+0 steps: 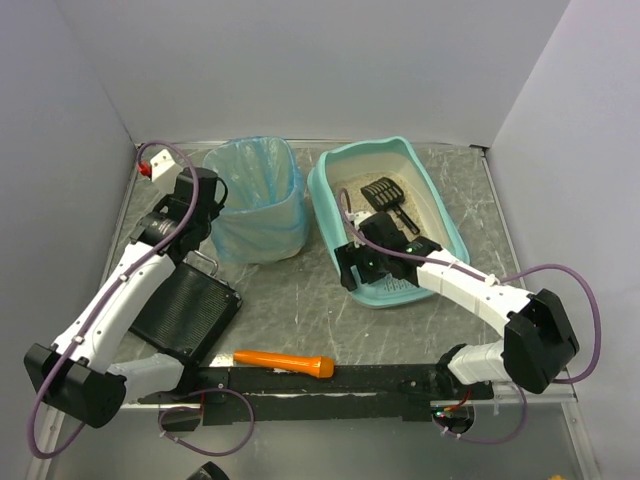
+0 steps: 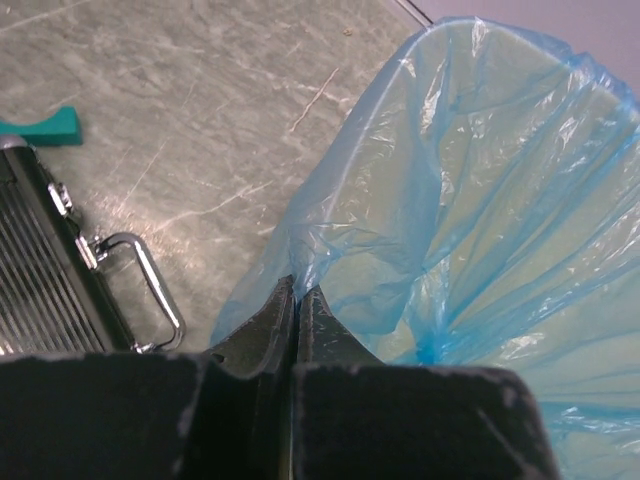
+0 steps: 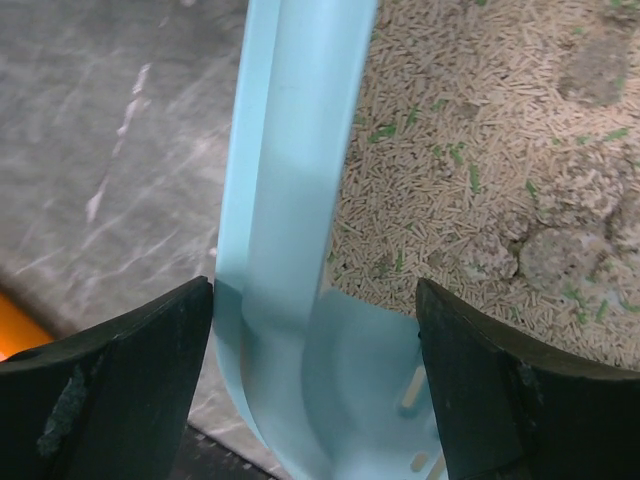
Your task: Clean the litter box
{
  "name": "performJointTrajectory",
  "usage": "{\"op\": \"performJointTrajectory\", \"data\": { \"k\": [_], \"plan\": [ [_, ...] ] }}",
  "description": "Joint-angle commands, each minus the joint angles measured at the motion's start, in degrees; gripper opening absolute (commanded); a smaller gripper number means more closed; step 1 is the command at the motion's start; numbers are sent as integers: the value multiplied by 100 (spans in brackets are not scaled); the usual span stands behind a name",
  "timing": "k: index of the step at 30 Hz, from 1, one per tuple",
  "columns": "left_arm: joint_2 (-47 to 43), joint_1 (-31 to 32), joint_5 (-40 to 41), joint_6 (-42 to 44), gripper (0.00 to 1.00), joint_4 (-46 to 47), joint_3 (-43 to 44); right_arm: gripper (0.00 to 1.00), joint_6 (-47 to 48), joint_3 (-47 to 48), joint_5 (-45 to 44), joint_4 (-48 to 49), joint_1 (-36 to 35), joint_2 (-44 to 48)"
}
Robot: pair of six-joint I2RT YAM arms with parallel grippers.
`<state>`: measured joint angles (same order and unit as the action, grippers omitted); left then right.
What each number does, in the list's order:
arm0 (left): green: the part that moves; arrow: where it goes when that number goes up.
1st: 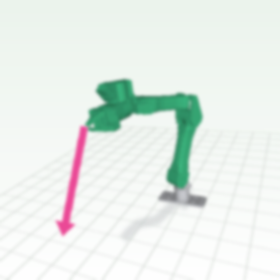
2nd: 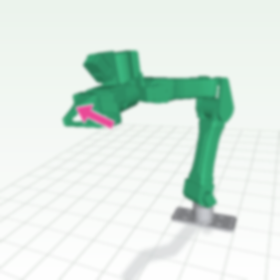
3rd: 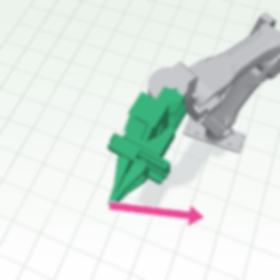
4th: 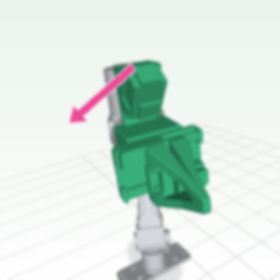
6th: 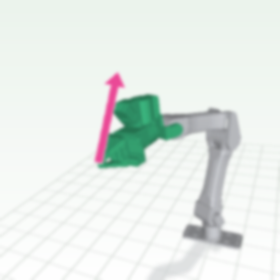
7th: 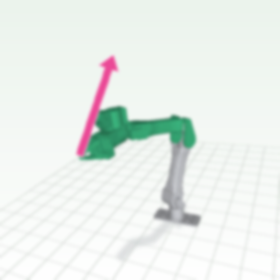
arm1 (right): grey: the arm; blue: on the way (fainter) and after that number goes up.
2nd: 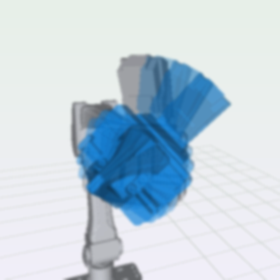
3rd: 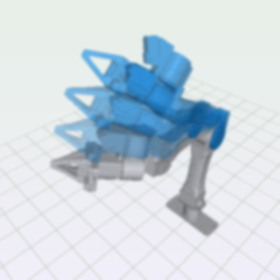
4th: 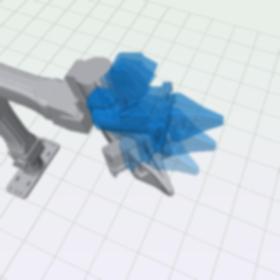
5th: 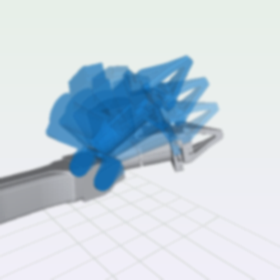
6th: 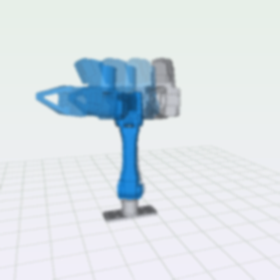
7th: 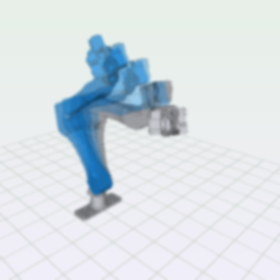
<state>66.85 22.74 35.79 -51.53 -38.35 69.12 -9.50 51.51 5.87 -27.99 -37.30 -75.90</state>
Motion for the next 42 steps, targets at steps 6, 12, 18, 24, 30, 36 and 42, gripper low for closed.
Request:
{"op": "performJointTrajectory", "data": {
  "k": [6, 12, 18, 24, 30, 36, 42],
  "plan": [
    [486, 11, 393, 319, 1, 803, 409, 82, -2160, 246, 697, -779, -1322, 312],
    [706, 11, 455, 152, 1, 662, 470, 82, -2917, 105, 600, -252, -1728, 436],
    [654, 11, 236, 177, 1, 556, 418, 89, -2690, 421, -1208, -892, -1755, 979],
    [426, 11, -440, 828, 47, 1100, 242, 100, -1408, 247, -2563, -728, -1369, 1674],
    [277, 11, -494, 925, 87, 926, 408, 100, 262, 368, -842, -285, 609, 1290],
    [-416, 11, -432, 1030, 99, 723, 673, 96, 1345, 1282, -956, -979, 1048, -292],
    [-1515, 20, -1381, 1461, 97, 1777, -170, 84, 1311, 2468, -2019, -1700, 1347, -2024]
  ]
}}
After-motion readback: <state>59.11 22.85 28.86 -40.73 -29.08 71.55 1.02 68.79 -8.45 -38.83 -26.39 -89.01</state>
